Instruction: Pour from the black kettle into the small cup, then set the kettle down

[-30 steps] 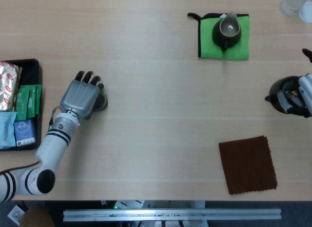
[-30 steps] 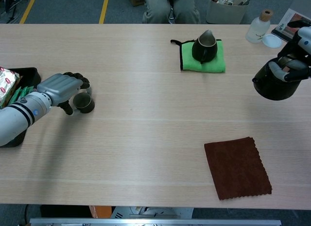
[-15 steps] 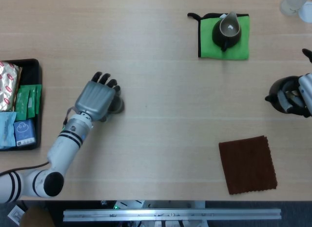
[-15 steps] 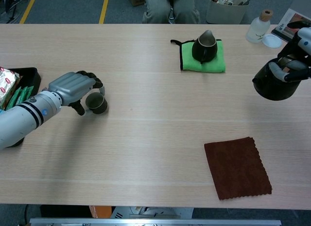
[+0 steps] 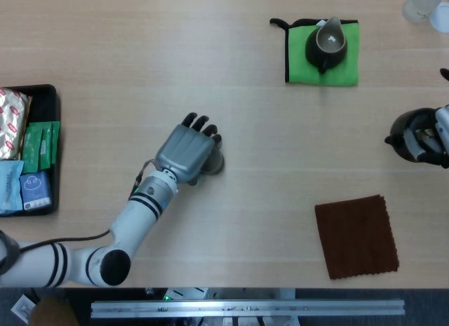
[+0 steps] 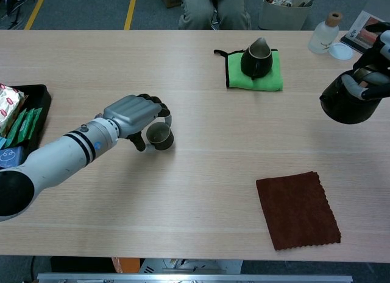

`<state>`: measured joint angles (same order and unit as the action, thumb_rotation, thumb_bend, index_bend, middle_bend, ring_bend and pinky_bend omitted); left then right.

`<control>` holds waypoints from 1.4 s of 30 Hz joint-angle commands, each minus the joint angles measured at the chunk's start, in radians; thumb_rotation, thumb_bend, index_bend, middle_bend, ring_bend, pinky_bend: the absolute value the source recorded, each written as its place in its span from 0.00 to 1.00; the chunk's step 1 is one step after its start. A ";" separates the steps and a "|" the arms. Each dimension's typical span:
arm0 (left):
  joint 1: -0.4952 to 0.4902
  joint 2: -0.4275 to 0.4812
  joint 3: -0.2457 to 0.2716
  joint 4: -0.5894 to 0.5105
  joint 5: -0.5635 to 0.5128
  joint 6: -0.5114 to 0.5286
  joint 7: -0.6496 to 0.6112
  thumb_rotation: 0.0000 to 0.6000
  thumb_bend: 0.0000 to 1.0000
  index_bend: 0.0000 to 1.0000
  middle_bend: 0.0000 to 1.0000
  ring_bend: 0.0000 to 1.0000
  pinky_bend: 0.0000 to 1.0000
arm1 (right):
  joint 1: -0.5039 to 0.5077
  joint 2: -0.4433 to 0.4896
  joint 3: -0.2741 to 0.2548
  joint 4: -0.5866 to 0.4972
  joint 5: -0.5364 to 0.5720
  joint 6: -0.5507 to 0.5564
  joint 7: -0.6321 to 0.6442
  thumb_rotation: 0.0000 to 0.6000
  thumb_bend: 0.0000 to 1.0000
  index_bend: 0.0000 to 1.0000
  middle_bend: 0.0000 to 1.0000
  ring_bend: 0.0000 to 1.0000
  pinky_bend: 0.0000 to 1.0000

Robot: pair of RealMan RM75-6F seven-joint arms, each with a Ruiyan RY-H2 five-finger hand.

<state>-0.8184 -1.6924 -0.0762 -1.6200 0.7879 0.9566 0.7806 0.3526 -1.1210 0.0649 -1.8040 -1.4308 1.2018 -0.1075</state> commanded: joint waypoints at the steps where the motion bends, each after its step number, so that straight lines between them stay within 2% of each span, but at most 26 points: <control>1: -0.023 -0.044 0.007 0.028 -0.033 0.006 0.031 1.00 0.27 0.39 0.20 0.10 0.09 | -0.003 0.001 -0.002 0.003 -0.001 0.002 0.004 0.89 0.47 1.00 1.00 0.97 0.03; 7: -0.046 -0.108 0.000 0.070 -0.071 0.016 0.045 1.00 0.27 0.39 0.20 0.10 0.09 | -0.005 0.003 -0.002 0.012 -0.002 0.001 0.018 0.89 0.47 1.00 1.00 0.97 0.03; 11: -0.053 -0.118 -0.001 0.081 -0.087 0.023 0.048 1.00 0.27 0.37 0.20 0.10 0.09 | -0.006 0.006 -0.002 0.014 -0.004 0.001 0.025 0.89 0.47 1.00 1.00 0.97 0.03; 18: -0.057 -0.106 0.002 0.066 -0.114 0.027 0.044 1.00 0.27 0.20 0.15 0.09 0.09 | -0.007 0.006 -0.002 0.018 -0.004 -0.002 0.028 0.89 0.47 1.00 1.00 0.97 0.03; 25: -0.060 -0.092 0.005 0.054 -0.116 0.022 0.025 1.00 0.27 0.16 0.14 0.09 0.09 | -0.008 0.007 -0.003 0.010 -0.007 0.000 0.017 0.89 0.47 1.00 1.00 0.97 0.03; 33: -0.039 0.004 0.016 -0.014 -0.079 0.062 -0.005 1.00 0.27 0.14 0.13 0.09 0.09 | -0.002 -0.002 -0.002 -0.005 -0.008 -0.007 0.003 0.91 0.47 1.00 1.00 0.97 0.03; 42: 0.046 0.178 0.037 -0.119 0.056 0.151 -0.125 1.00 0.27 0.14 0.13 0.09 0.09 | 0.024 -0.044 0.005 -0.022 -0.005 -0.035 -0.035 0.92 0.47 1.00 1.00 0.97 0.03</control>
<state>-0.7937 -1.5385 -0.0469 -1.7173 0.8145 1.0876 0.6823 0.3750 -1.1621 0.0687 -1.8243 -1.4364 1.1690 -0.1399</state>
